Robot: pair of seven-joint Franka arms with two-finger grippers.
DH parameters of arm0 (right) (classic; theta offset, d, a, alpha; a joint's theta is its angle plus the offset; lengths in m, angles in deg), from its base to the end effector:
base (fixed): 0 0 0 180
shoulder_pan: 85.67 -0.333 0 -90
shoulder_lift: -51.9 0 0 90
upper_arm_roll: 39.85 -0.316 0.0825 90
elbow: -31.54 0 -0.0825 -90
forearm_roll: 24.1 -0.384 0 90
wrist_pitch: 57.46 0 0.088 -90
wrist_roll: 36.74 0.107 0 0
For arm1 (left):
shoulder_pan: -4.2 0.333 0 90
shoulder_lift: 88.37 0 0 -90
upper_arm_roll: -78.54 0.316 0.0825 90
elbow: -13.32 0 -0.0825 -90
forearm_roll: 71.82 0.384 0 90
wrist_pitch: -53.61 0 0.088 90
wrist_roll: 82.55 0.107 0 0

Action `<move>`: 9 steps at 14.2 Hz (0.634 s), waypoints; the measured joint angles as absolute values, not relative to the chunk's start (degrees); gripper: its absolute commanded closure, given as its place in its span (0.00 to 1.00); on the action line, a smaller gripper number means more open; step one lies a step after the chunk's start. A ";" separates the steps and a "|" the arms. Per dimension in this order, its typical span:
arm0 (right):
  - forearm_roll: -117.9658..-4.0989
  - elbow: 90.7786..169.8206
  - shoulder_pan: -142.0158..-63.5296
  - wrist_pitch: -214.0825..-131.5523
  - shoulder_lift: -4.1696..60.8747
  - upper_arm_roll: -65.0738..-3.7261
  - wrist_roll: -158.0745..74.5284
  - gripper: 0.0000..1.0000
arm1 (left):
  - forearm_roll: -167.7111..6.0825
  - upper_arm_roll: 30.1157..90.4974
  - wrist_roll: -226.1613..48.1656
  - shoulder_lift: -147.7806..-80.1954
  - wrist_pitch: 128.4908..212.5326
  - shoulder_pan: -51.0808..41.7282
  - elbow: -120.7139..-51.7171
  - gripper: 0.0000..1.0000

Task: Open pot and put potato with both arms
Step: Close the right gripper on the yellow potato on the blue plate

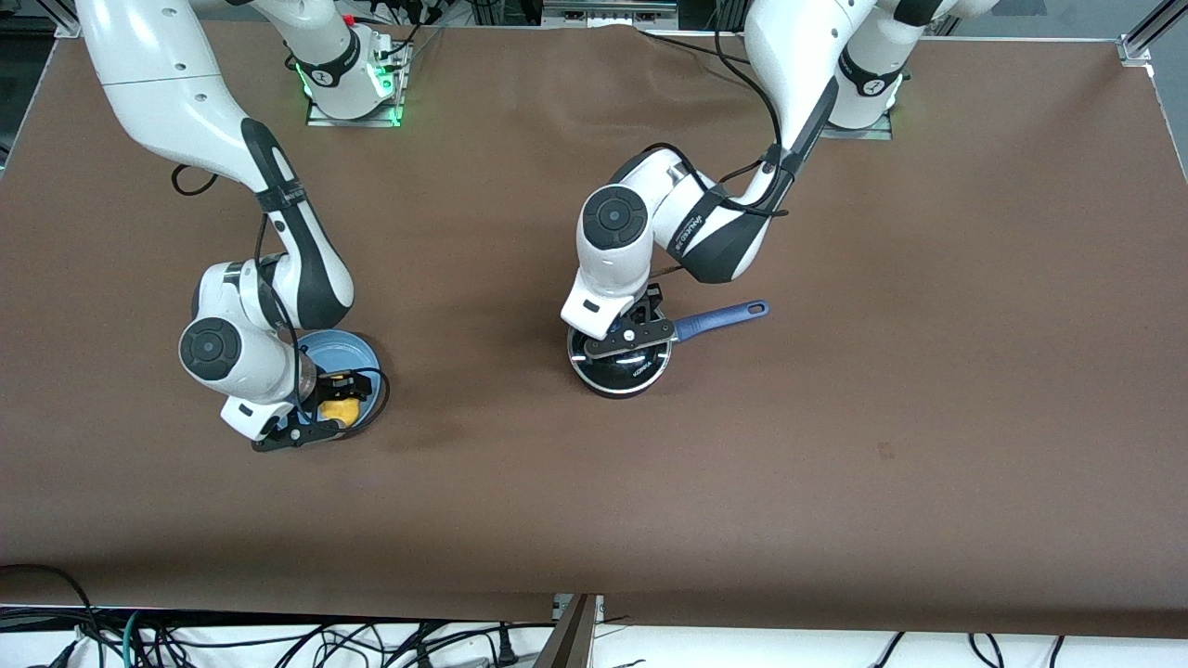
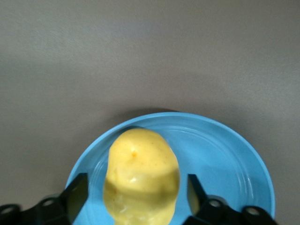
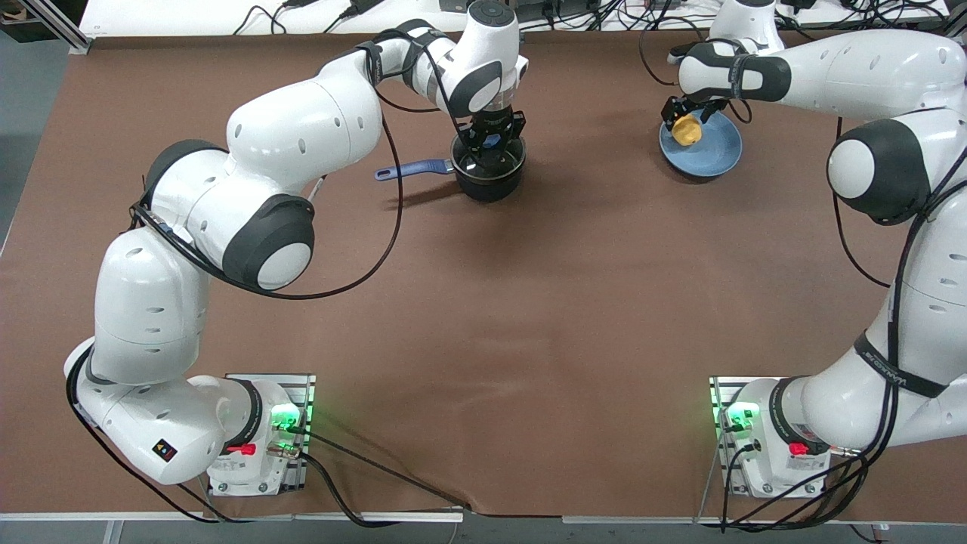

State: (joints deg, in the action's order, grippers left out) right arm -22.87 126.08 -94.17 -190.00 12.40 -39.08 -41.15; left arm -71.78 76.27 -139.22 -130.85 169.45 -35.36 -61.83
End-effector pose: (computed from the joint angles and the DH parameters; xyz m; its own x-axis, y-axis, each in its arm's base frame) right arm 0.6769 0.0925 0.2075 0.9735 0.2272 -0.0281 0.2278 -0.9735 0.0219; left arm 0.5539 -0.4867 0.2960 0.9633 0.2655 -0.0388 0.2652 -0.9641 -0.0114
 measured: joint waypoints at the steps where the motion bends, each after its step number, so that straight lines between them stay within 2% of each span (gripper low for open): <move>1: -22.87 126.08 -94.14 -190.09 11.96 -39.08 -41.15 0.49 | -71.78 76.27 -139.22 -130.85 169.46 -35.36 -61.83 0.42; 3: -22.87 126.03 -94.14 -190.22 11.47 -39.08 -41.15 0.71 | -71.78 76.28 -139.22 -130.85 169.45 -35.35 -61.84 0.37; 6: -22.88 124.87 -94.20 -189.17 11.66 -39.10 -41.14 0.74 | -71.78 76.32 -139.22 -130.86 169.45 -35.31 -61.89 0.34; 9: -22.88 120.03 -94.60 -179.61 13.46 -39.19 -41.14 0.74 | -71.78 76.37 -139.22 -130.86 169.52 -35.18 -61.90 0.33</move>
State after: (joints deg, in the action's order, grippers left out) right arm -22.88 120.03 -94.60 -179.61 13.46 -39.19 -41.14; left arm -71.78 76.37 -139.22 -130.86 169.52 -35.18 -61.90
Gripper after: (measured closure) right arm 0.317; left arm 0.335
